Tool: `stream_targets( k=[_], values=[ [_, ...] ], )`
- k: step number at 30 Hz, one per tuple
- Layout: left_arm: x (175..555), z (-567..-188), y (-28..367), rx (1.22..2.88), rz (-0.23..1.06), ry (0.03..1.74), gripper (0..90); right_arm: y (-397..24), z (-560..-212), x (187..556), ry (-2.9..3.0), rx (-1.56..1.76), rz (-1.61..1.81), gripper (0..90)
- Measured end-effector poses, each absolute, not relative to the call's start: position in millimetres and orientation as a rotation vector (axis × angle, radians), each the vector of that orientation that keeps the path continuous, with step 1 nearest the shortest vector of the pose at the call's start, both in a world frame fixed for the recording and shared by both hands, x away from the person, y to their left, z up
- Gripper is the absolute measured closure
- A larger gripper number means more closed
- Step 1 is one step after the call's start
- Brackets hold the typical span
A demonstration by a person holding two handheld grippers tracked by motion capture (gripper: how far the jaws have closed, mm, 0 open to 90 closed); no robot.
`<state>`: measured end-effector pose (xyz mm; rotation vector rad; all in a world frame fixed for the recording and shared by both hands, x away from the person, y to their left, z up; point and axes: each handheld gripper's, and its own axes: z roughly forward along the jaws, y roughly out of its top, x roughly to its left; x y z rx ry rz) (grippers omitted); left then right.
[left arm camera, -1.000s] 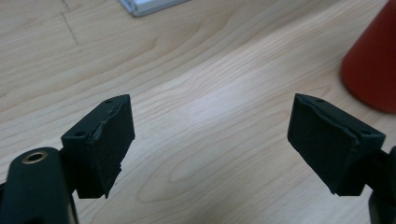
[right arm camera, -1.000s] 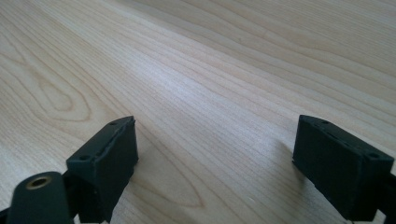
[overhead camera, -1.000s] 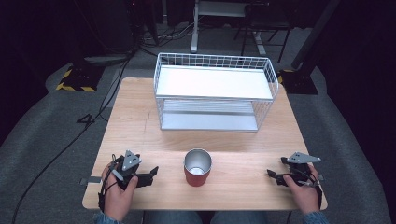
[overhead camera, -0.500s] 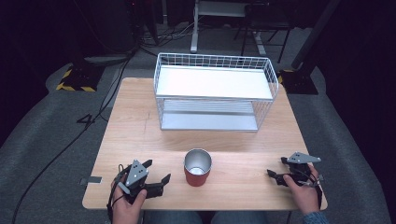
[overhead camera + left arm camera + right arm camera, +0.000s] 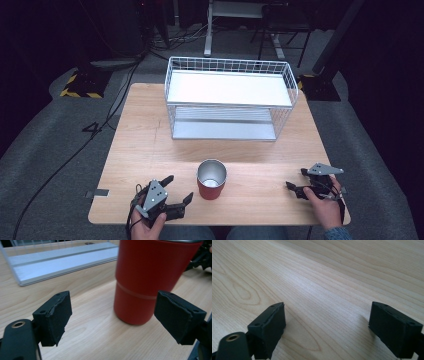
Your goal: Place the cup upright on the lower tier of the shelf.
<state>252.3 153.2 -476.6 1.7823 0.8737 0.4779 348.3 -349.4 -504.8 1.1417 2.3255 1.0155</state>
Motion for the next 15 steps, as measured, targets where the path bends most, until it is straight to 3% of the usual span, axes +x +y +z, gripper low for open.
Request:
stream_targets(
  k=[15],
  values=[
    [254, -495, 127, 1.761, 0.481, 0.834, 15.3, -349, -505, 348, 2.326, 1.142, 1.016, 13.9]
  ],
)
